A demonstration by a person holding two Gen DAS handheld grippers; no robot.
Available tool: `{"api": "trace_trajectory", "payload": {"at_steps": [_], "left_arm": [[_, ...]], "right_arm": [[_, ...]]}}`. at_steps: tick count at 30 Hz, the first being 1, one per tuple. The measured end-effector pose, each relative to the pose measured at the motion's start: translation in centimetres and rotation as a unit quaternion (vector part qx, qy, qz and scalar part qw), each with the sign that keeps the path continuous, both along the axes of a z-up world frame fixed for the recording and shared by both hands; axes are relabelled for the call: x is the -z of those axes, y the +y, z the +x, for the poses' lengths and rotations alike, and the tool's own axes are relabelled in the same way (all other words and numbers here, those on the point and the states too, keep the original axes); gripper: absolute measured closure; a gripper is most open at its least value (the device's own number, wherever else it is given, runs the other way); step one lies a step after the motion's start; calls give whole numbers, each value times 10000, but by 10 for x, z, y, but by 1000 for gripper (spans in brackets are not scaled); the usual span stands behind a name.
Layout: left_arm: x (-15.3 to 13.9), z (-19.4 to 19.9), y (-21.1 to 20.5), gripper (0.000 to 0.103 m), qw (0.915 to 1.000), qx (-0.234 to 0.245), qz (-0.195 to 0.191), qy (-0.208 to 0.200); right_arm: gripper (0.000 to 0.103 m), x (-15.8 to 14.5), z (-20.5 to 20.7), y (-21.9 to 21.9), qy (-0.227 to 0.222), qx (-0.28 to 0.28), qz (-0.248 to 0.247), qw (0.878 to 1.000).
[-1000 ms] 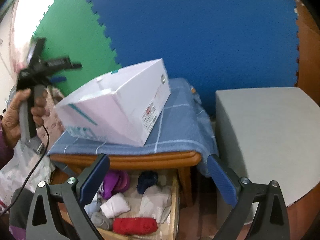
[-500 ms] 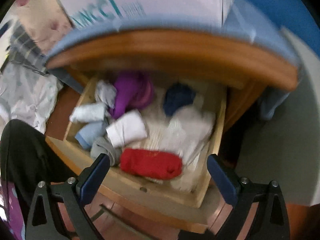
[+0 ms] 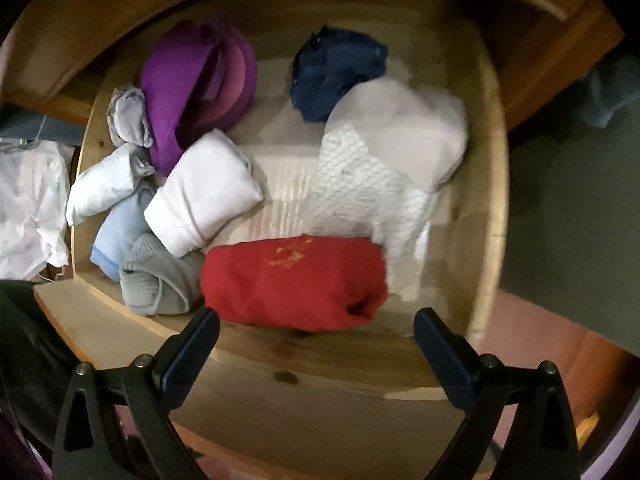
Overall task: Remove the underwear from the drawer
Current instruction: 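Grasp the red rolled item in the drawer with the right tool, then carry the red item up and release it into the shoe box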
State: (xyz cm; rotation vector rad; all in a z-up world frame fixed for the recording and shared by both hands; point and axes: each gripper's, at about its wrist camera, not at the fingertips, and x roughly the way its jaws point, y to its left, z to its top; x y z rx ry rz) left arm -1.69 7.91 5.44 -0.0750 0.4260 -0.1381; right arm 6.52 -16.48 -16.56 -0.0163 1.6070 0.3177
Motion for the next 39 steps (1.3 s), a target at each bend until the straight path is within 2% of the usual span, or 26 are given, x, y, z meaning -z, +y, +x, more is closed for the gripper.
{"api": "trace_trajectory", "payload": {"at_steps": [4,5,6,7,8,9,11,14,16,21,26,27,29,34,39], "left_arm": [[7,7,-2,2,9996,117,-76,245],[9,8,-4,2,9994,162,-55,287],[11,11,-6,2,9991,205,6,362],[12,12,-8,2,9990,207,44,402],[14,13,-8,2,9988,222,51,445],[15,15,-8,2,9984,247,32,499],[17,17,-6,2,9982,215,-5,557],[18,20,1,2,9976,165,-172,652],[20,24,8,2,9958,157,-363,828],[27,34,26,2,9893,19,-789,1228],[35,40,40,2,9819,-140,-1206,1453],[36,41,41,2,9804,-148,-1282,1491],[36,40,43,2,9799,-150,-1325,1487],[33,38,35,2,9844,-98,-1054,1405],[32,36,20,1,9890,-78,-482,1395]], "right_arm": [[3,19,4,2,401,320,155,9986],[7,21,4,4,450,332,206,9982],[13,23,4,7,483,305,282,9980],[26,25,4,9,489,280,231,9981],[45,28,4,9,481,303,151,9983],[54,32,4,7,506,363,123,9980],[67,31,4,9,417,288,179,9986],[77,22,1,10,151,194,210,9995],[78,12,-1,10,-15,162,241,9996],[79,-38,-11,11,-662,-51,585,9961],[79,-81,-31,10,-1058,-166,827,9908],[79,-79,-32,3,-1101,-195,878,9898],[79,-103,-43,3,-1282,-294,902,9872],[79,-168,-58,-16,-1757,-319,1133,9774],[79,-232,-66,-25,-2311,-294,1255,9643]]}}
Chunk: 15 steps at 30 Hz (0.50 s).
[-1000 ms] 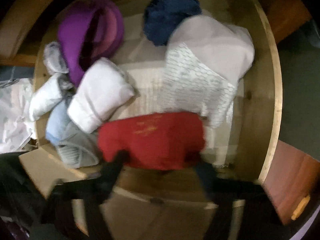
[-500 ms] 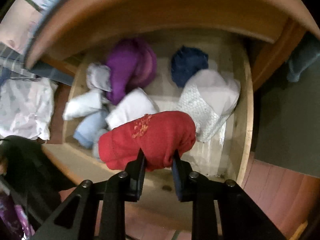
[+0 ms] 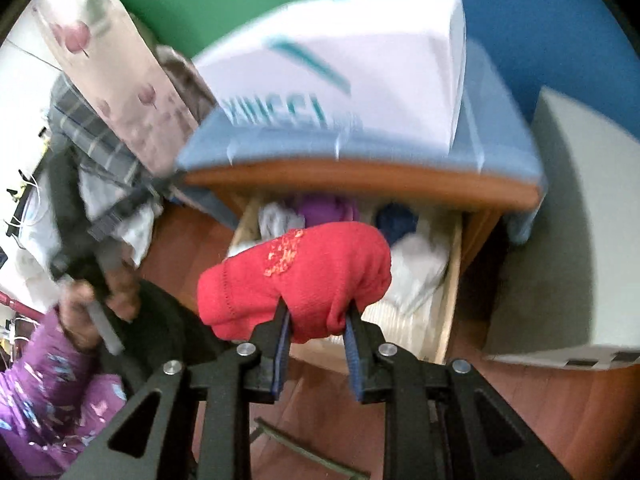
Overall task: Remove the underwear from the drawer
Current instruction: 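Carry the red item up and release it into the shoe box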
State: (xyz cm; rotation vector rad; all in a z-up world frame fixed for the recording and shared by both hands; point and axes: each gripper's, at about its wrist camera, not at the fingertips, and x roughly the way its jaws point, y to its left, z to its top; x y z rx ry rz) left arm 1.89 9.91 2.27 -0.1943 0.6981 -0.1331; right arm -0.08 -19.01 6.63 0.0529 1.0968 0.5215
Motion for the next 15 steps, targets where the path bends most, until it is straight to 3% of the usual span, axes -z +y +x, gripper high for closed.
{"api": "trace_trajectory", "payload": {"at_steps": [5,9,12,15], "left_arm": [[4,3,-10,1,9992,122,287,268],[7,6,-14,1,9976,-85,465,504],[8,6,-15,1,9972,-124,440,597],[4,2,-14,1,9983,-62,407,402]], "right_arm": [[79,-67,18,-6,-532,176,179,9983],[79,-112,50,0,-879,247,175,9957],[79,-135,85,10,-1031,311,91,9941],[79,-140,127,19,-1017,450,20,9938]]}}
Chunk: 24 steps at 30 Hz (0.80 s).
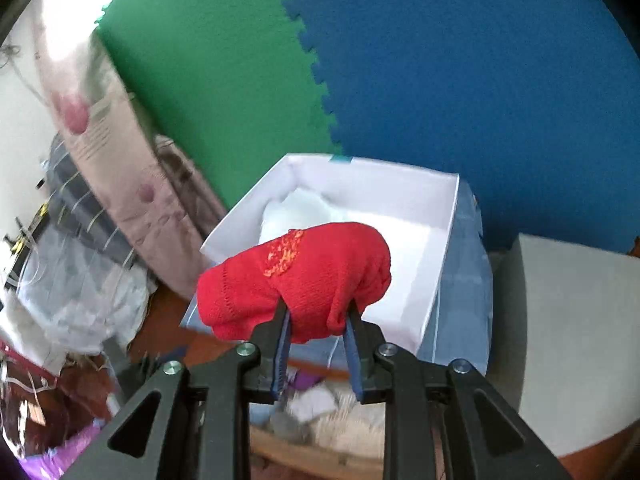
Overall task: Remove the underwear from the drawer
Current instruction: 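Carry the red item up and release it into the shoe box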
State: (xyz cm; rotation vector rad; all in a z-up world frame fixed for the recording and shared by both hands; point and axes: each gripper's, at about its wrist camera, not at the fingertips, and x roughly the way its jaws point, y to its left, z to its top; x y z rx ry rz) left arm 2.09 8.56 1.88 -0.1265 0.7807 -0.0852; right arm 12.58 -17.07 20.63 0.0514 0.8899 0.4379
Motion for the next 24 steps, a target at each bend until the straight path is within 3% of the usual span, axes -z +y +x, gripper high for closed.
{"api": "trace_trajectory", "payload": {"at_steps": [3,6,12,18,24], "left_arm": [[-3,-2,3,1,9996,128,-172,-174],[-6,-3,1,1,9994,191,-42,-297],[-8,-9,-4,1,9979,370,74,-535],[-16,-19,3,1,9938,401,-285,-1000],[-12,-10,4,1,9971,313,-119,-688]], "right_arm": [[79,8,38,6,69,197,-65,9998],[79,27,75,11,245,411,-190,9987],[79,70,117,12,539,728,-414,9950],[78,103,140,14,830,859,-672,9906],[76,116,147,23,855,857,-936,9882]]}}
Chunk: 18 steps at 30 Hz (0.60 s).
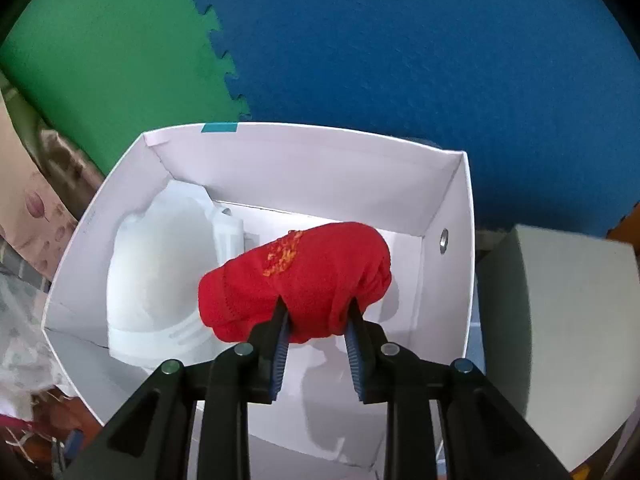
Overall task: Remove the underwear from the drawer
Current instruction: 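Carry the red item up and release it into the shoe box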
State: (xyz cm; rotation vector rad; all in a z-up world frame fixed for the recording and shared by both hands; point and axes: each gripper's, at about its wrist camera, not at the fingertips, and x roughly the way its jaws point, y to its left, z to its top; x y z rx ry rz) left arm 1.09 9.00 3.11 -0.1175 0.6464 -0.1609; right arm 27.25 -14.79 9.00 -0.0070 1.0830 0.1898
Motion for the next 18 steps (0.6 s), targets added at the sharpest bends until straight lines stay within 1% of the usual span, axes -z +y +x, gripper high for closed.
{"api": "trace_trajectory", "payload": {"at_steps": [4,7,12,14,16,18], "left_arm": [[2,-1,-3,1,9998,2,176,37],[4,0,-4,1,9996,-9,275,62],[8,3,-4,1,9991,-60,361,205],[9,4,-4,1,9991,-76,350,223],[9,5,-3,1,9990,-94,346,255],[10,5,-2,1,9989,-109,353,276]], "right_arm": [[74,7,1,7,102,-10,-52,9999],[73,11,1,11,91,-21,-131,9999],[66,9,-1,11,18,-12,-66,10000],[59,2,-6,8,-130,-17,24,9999],[55,-7,-15,7,-384,-26,74,9992],[54,-18,-24,5,-606,-29,165,9980]]}}
